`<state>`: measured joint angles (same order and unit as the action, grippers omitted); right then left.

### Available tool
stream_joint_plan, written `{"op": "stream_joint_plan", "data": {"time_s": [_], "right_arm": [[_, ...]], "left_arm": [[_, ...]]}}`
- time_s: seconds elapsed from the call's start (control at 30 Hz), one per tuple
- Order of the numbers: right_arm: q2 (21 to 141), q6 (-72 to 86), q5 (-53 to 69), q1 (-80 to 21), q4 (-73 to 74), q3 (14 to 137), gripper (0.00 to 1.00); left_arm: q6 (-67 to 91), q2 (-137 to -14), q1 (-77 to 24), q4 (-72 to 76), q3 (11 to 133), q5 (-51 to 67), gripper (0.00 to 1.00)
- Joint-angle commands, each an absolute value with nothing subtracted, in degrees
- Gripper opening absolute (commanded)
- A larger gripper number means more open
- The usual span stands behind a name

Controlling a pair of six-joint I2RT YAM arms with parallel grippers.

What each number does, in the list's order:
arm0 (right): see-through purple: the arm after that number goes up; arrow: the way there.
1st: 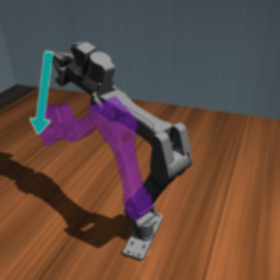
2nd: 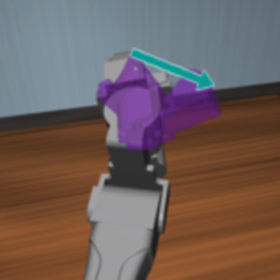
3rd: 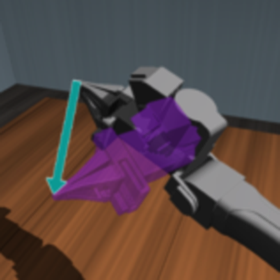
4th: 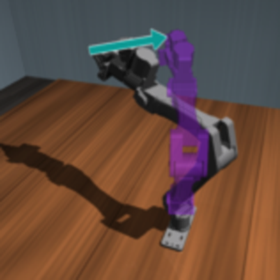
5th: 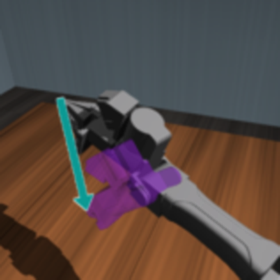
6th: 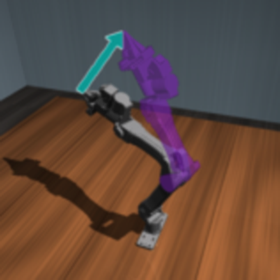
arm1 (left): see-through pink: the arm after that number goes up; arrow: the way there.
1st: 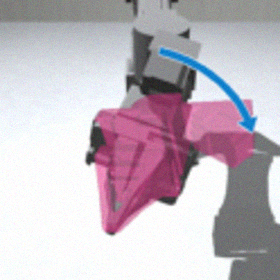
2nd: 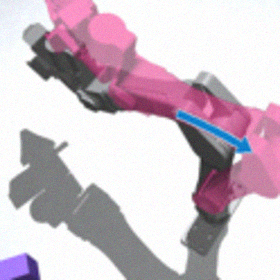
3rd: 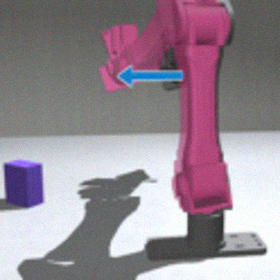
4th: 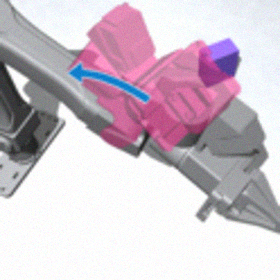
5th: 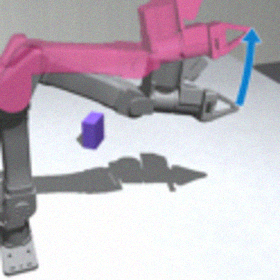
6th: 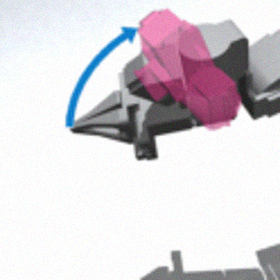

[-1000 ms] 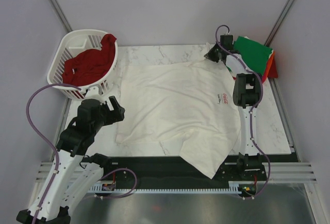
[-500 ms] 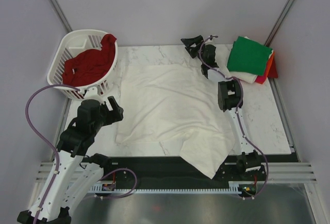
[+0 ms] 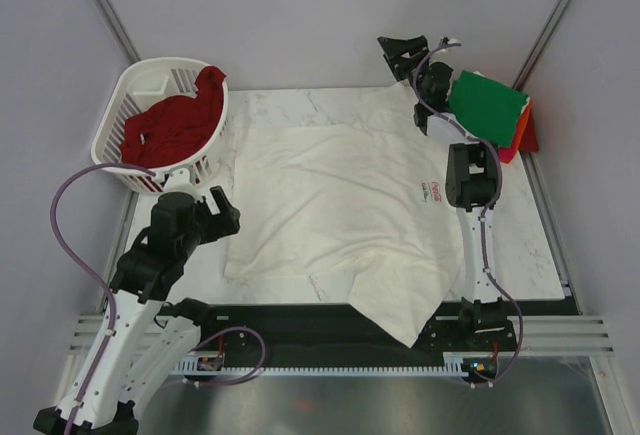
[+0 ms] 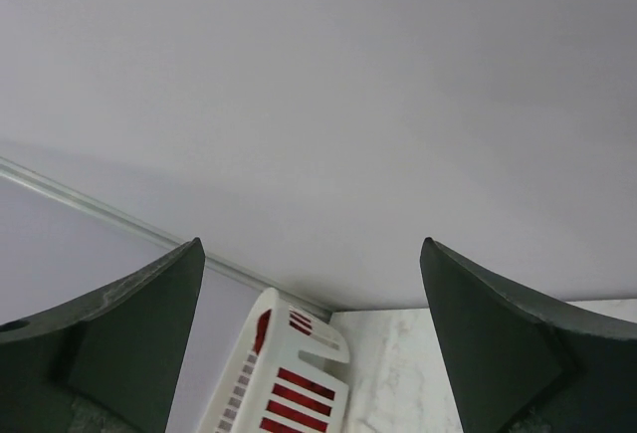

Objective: Fold and stack the t-shirts
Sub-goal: Flatten the tshirt out

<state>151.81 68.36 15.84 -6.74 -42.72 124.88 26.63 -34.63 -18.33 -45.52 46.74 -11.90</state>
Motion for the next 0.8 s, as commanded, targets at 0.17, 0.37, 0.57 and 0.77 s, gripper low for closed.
{"op": "stream_joint_plan", "data": {"time_s": [0.17, 0.37, 0.57, 0.77], "right_arm": [[102.4, 55.4, 19.7, -4.1, -36.6, 79.5, 0.98], [73.0, 41.4, 7.8, -8.8, -5.9, 57.9, 0.98], [56.5, 39.8, 9.9, -10.1, 8.4, 42.5, 0.98], [48.4, 40.0, 13.6, -10.5, 12.3, 33.9, 0.98]], "left_arm": [[25.5, -41.7, -18.0, -43.4, 48.1, -8.4, 1.0], [37.4, -54.7, -17.9, -49.1, 49.2, 9.3, 0.98], [46.7, -54.1, -18.1, -52.4, 39.8, 10.6, 0.94], [57.6, -49.3, -18.7, -52.5, 34.1, 3.3, 0.86]]}}
